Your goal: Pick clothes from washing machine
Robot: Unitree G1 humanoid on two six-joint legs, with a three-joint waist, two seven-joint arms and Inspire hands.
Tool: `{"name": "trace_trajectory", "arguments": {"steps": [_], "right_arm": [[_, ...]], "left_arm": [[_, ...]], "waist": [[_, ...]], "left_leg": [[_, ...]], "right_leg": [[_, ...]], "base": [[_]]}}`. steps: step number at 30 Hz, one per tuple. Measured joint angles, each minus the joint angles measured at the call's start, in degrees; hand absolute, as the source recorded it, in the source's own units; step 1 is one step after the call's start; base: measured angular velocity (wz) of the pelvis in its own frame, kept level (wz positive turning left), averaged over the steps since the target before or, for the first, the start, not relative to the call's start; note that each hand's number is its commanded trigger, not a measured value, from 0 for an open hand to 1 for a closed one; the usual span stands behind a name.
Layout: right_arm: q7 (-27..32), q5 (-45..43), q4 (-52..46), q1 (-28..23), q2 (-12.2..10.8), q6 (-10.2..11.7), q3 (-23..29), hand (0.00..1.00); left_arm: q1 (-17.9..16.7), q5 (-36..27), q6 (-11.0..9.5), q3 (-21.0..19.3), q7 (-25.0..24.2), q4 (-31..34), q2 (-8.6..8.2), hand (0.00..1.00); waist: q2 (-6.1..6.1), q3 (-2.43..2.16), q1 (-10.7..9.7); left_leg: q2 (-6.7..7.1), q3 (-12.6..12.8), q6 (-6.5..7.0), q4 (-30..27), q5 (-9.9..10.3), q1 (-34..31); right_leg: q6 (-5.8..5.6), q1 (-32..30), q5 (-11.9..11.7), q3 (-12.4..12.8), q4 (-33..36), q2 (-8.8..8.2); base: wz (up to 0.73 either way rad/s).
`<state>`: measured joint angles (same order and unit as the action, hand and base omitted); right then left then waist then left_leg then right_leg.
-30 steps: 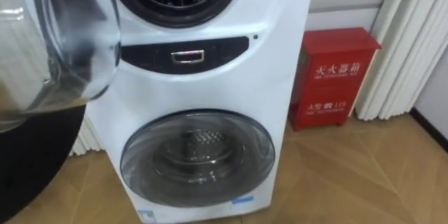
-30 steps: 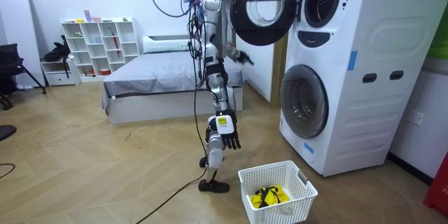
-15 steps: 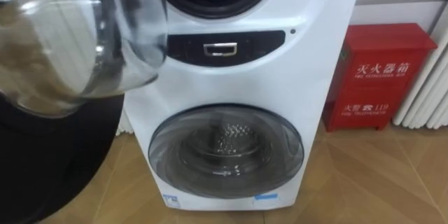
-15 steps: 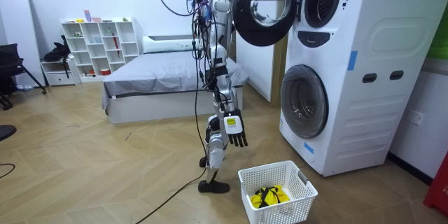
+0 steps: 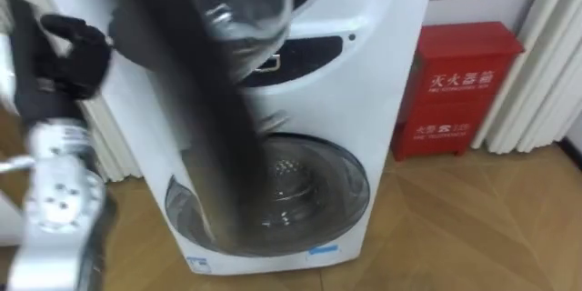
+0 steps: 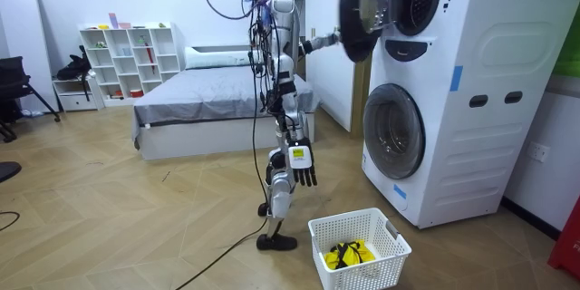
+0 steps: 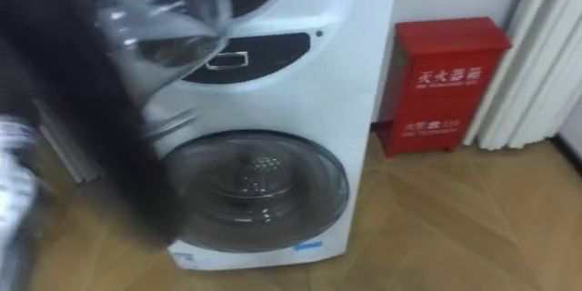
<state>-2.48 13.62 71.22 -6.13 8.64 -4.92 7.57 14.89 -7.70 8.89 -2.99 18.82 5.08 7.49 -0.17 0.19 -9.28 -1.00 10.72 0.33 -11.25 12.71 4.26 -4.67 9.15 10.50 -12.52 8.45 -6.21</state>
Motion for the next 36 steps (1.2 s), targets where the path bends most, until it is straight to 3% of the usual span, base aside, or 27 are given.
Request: {"name": "trace_trajectory", "arguments": {"steps": [2,3,6,10,13,15,18,21,23,24,26,27,28,30,32,36], "right_arm": [[-0.07,-0.15,-0.12,0.59,-0.23,-0.09,-0.96,0.00],[-0.09,-0.20,-0.30,0.89,-0.23,-0.12,-1.42,0.00],[-0.15,-0.21,-0.42,1.46,-0.02,-0.33,-1.98,0.00],[-0.13,0.19,-0.39,2.95,0.03,-0.95,-3.94,0.00],[-0.11,0.37,-0.36,3.85,0.04,-0.82,-3.94,0.00],[-0.12,0.76,-0.80,3.86,-0.15,-0.67,-3.89,0.00],[-0.03,1.53,-1.87,3.12,-0.15,-0.63,-3.92,0.00],[0.40,1.80,-2.40,2.61,-0.28,-0.62,-3.81,0.00],[1.19,2.04,-2.68,2.21,-0.35,-0.43,-3.94,0.00],[1.34,2.10,-2.67,1.98,-0.35,-0.33,-3.90,0.00],[2.02,2.27,-4.31,0.34,-0.46,-0.17,-3.49,0.00],[2.15,2.40,-4.50,-0.02,-0.49,-0.09,-3.52,0.00],[2.41,2.62,-4.52,-0.45,-0.67,-0.05,-3.53,0.00],[2.54,3.42,-4.60,-1.46,-1.41,0.13,-3.42,0.00],[2.30,3.84,-4.47,-2.89,-1.75,0.39,-3.30,0.00],[1.70,4.00,-4.36,-3.23,-1.82,1.49,-3.98,0.00]], "left_arm": [[0.16,-0.41,0.01,1.18,0.51,-0.65,-4.20,0.00],[0.16,-0.33,-0.13,1.39,0.51,-0.80,-4.63,0.00],[0.13,-0.51,-0.68,3.59,-0.41,-3.62,-4.80,0.00],[0.59,-1.71,0.99,10.26,-4.36,-7.45,-4.89,0.00],[1.66,-1.85,1.22,13.71,-7.39,-11.10,-6.67,0.00],[2.82,-1.83,1.25,14.00,-8.80,-13.94,-7.15,0.00],[5.07,-1.77,1.18,14.01,-10.06,-19.01,-6.98,0.00],[3.59,-0.76,1.09,14.01,-10.94,-20.96,-5.92,0.00],[0.18,3.36,0.00,14.65,-11.51,-23.99,-5.17,0.00],[-1.17,4.09,-0.69,15.06,-11.64,-25.61,-4.88,0.00],[-8.53,5.53,-1.78,15.00,-11.82,-33.46,-3.46,0.00],[-10.05,6.05,-2.01,14.83,-11.80,-36.79,-3.09,0.00],[-13.55,6.18,-1.63,13.45,-11.78,-42.10,-2.33,0.00],[-18.93,6.79,-1.95,9.29,-11.54,-48.92,-0.82,0.00],[-24.48,9.85,-2.41,3.97,-9.24,-58.19,1.51,0.00],[-30.33,12.46,-2.94,-0.37,-3.42,-64.54,3.45,0.00]], "waist": [[-0.13,0.04,-0.50],[-0.15,0.05,-0.55],[0.13,0.22,-1.11],[0.65,0.42,-3.68],[1.53,0.61,-6.08],[1.85,0.49,-7.55],[1.88,0.48,-7.88],[1.73,0.58,-7.58],[1.13,0.79,-6.11],[1.07,0.66,-5.61],[0.70,0.16,-3.57],[0.55,0.10,-2.72],[0.34,-0.15,-1.37],[-0.92,-0.10,0.44],[-1.97,-0.62,2.93],[-2.31,-0.41,5.50]], "left_leg": [[0.15,0.45,0.14,0.14,-0.10,0.01],[0.18,0.63,0.14,0.18,-0.10,0.02],[0.05,1.44,0.13,0.13,-0.11,0.12],[-0.13,2.52,0.13,-0.15,-0.11,-0.66],[-0.30,3.58,0.12,-0.12,-0.11,-0.74],[-0.45,4.01,-0.02,-0.07,-0.19,-0.57],[-0.70,4.20,-0.43,0.80,-0.46,0.76],[-0.81,4.53,-0.60,1.73,-0.56,1.50],[-0.82,4.44,-0.60,1.82,-0.56,1.55],[-0.83,4.35,-0.60,1.81,-0.56,1.62],[-0.94,4.07,-0.60,1.85,-0.56,1.99],[-1.00,4.06,-0.61,1.87,-0.55,2.14],[-1.15,4.00,-0.61,1.87,-0.55,2.39],[-1.36,2.98,-0.62,1.89,-0.54,2.52],[-1.42,2.24,-0.71,1.87,-0.49,2.49],[-1.21,1.67,-1.05,1.93,-0.27,2.72]], "right_leg": [[0.00,-0.10,0.00,1.62,-0.42,-0.07],[0.00,-0.06,0.00,1.84,-0.65,-0.08],[0.00,-0.16,0.00,2.06,-0.79,-0.01],[0.00,-1.37,-0.01,3.17,-0.72,0.08],[0.00,-2.28,-0.01,3.92,-0.70,0.10],[0.02,-2.19,-0.01,4.13,-0.67,0.23],[0.24,-2.07,-0.15,4.66,-0.60,0.53],[0.26,-2.00,-0.16,4.87,-0.57,0.76],[0.30,-2.01,-0.18,4.68,-0.58,0.78],[0.30,-1.90,-0.18,4.42,-0.58,0.77],[0.30,-1.58,-0.18,2.83,-0.57,0.88],[0.30,-1.49,-0.18,2.35,-0.57,0.94],[0.31,-1.28,-0.19,1.58,-0.59,1.02],[0.33,-0.93,-0.18,0.94,-0.70,1.25],[0.33,-0.64,-0.18,-0.49,-0.78,1.32],[0.46,0.03,-0.26,-1.14,-0.68,1.06]], "base": [[-0.05],[-0.18],[-0.13],[-0.17],[-0.29],[-0.24],[-0.28],[-0.10],[-0.04],[0.00],[-0.04],[-0.08],[0.07],[0.20],[0.25],[0.21]]}}
